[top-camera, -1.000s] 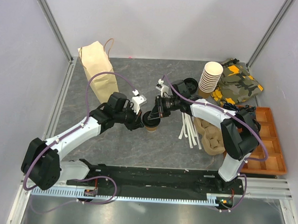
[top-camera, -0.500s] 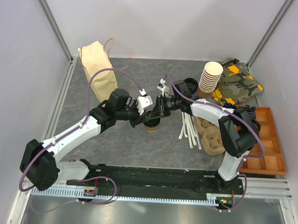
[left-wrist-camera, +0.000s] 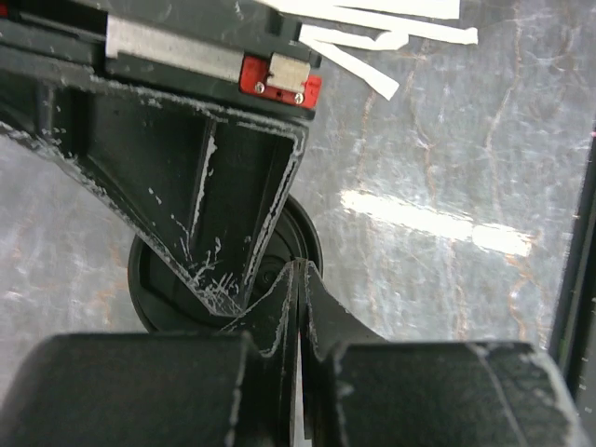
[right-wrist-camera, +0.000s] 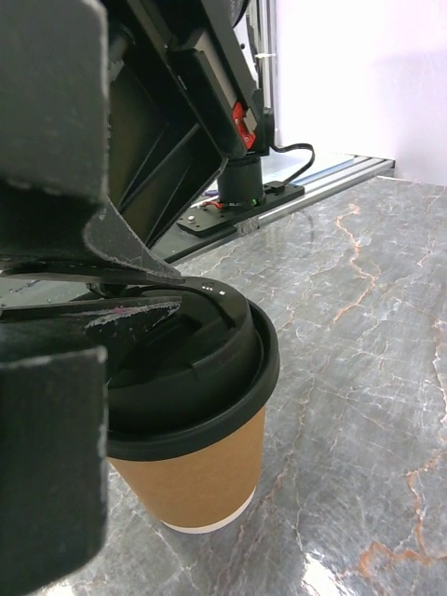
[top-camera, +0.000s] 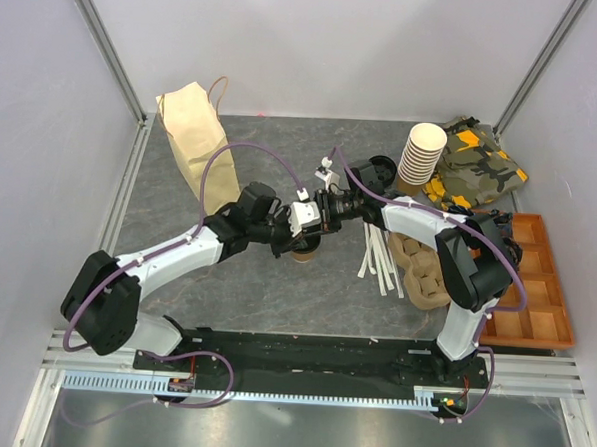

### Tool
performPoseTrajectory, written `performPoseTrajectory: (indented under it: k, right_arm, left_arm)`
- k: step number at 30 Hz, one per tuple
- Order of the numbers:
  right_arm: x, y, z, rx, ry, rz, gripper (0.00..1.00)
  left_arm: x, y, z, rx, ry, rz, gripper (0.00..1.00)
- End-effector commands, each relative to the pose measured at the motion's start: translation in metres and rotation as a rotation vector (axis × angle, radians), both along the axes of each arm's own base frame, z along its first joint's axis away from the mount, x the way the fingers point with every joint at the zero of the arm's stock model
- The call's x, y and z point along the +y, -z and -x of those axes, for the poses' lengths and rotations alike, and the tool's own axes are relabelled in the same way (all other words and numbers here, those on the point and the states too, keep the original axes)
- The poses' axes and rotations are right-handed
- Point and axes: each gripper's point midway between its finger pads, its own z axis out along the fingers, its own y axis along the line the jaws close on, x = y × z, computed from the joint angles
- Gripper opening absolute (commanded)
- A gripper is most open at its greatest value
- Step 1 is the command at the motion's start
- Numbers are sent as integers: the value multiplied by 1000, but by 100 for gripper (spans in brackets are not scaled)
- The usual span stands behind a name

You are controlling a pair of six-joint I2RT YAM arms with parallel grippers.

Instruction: Pack the takeout coffee

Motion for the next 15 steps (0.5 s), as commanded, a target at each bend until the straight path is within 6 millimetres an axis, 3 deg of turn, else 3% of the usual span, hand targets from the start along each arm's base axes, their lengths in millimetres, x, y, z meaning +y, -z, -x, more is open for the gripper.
performPoseTrajectory:
  k: [1,6,12,15]
  right_arm:
    - [-10,37,-3,24,41,96,17]
    - [-10,36,-3,21,39,98,17]
    - [-10,36,-3,19,37,98,17]
    - [-9,36,-4,26,38,96,17]
  left_arm:
    - [20,42,5,9,-4,-132,3]
    - [15,15,7,-1,-6,-68,3]
    - [-3,-68,-9,-86,-28,47,3]
    - [-7,-81,-9,-85,-22,68,4]
